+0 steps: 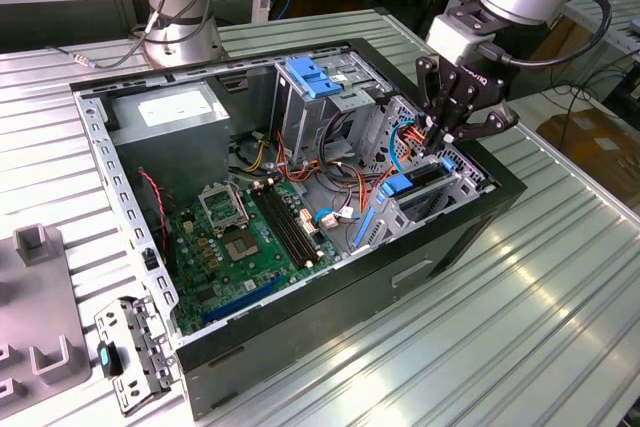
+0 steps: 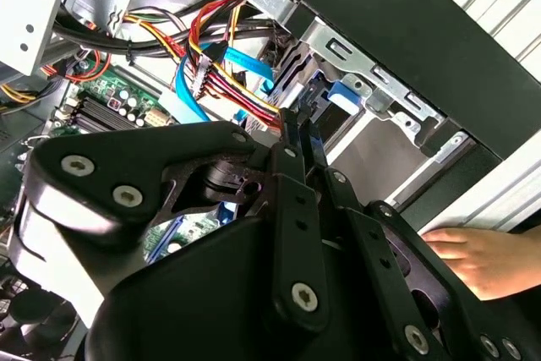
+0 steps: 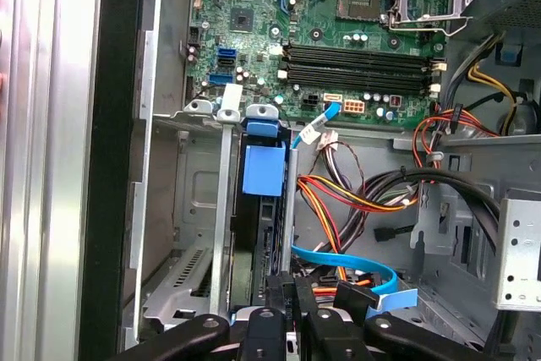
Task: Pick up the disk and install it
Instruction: 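Insert the first disk wire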
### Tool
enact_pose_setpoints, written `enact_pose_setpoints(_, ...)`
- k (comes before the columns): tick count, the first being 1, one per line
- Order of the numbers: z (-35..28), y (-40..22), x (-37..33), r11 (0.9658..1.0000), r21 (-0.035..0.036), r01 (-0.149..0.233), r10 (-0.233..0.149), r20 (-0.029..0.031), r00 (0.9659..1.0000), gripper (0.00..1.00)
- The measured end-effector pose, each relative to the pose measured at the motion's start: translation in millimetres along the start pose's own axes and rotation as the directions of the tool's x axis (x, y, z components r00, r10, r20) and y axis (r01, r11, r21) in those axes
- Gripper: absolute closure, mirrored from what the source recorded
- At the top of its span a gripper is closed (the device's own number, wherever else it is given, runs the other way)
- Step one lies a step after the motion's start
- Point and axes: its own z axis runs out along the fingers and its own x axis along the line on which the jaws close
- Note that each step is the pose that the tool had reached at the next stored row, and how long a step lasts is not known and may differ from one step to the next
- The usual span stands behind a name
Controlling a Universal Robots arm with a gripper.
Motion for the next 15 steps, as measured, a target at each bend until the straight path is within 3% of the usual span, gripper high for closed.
enact_pose_setpoints(11, 0.3, 0.0, 0.0, 1.0000, 0.0000, -0.005, 0.005, 0.0000, 1.0000, 0.84)
enact_pose_setpoints(15, 4.6, 0.3, 3.9, 0.9996, -0.0001, -0.028, 0.028, 0.0000, 0.9996, 0.84)
